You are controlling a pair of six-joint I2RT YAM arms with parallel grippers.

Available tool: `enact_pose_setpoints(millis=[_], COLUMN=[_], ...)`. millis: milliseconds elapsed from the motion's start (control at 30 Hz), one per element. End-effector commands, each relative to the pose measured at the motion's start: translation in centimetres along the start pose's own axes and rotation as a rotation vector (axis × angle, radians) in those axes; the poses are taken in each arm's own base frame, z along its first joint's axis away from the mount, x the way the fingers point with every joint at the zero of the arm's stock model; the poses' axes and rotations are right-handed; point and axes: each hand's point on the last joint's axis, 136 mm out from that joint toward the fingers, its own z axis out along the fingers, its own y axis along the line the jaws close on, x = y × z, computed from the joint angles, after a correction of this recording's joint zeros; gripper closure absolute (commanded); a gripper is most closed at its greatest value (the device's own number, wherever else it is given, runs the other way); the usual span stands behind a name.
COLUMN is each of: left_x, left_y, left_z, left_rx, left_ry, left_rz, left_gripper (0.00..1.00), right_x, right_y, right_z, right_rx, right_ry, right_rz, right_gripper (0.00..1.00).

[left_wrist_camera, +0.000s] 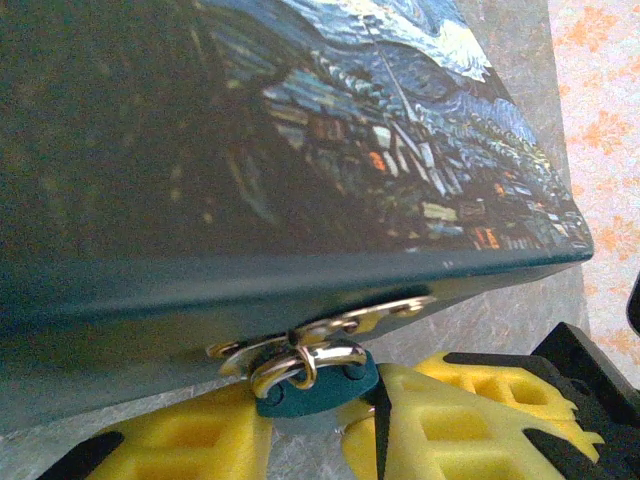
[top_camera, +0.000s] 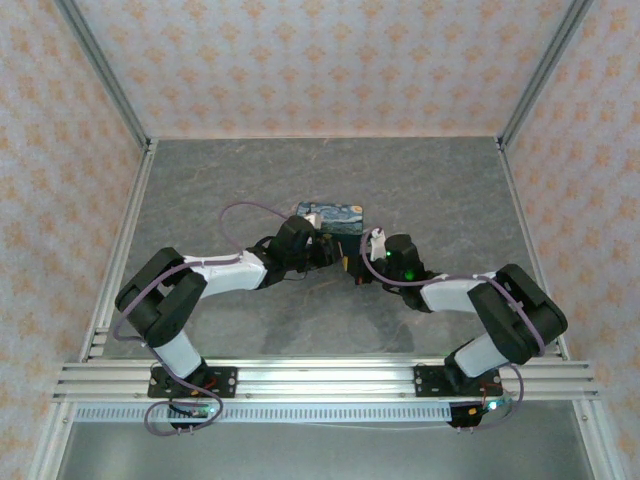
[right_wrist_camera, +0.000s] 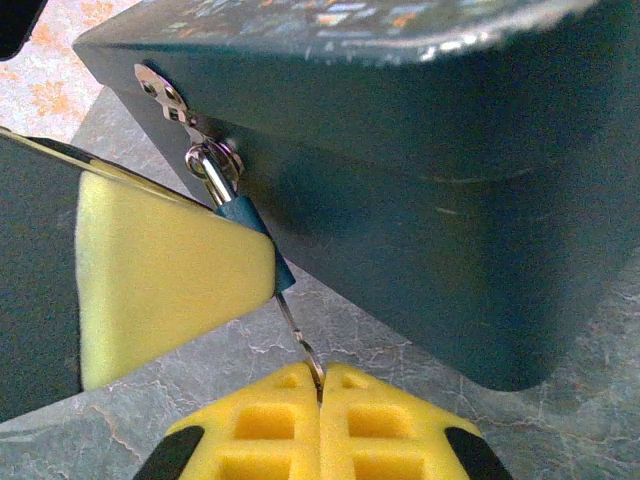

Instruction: Unlock a padlock with a key

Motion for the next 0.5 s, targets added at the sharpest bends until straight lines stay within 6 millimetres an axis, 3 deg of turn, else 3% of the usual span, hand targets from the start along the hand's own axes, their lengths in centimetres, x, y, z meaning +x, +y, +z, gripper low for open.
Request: enact_pose_setpoints(millis=[0,467], left_x=[-0.9,-0.9], left_y=[-1.7,-2.0], left_z=[-0.4,-0.4], left_rx=[0.047,0.054], left_ry=[-0.018,-0.011], left_rz=[-0.001,-0.005], left_gripper=[0.68,0.68], right_x=[-1.6,-2.7], right_y=[0.2,0.1], right_z=[-0.1,0.2], right_rx=[-0.009,0.017], right_ry=[-0.066,-0.151], right_rz=[-0.017,-0.073], right_gripper=[1.00,1.00])
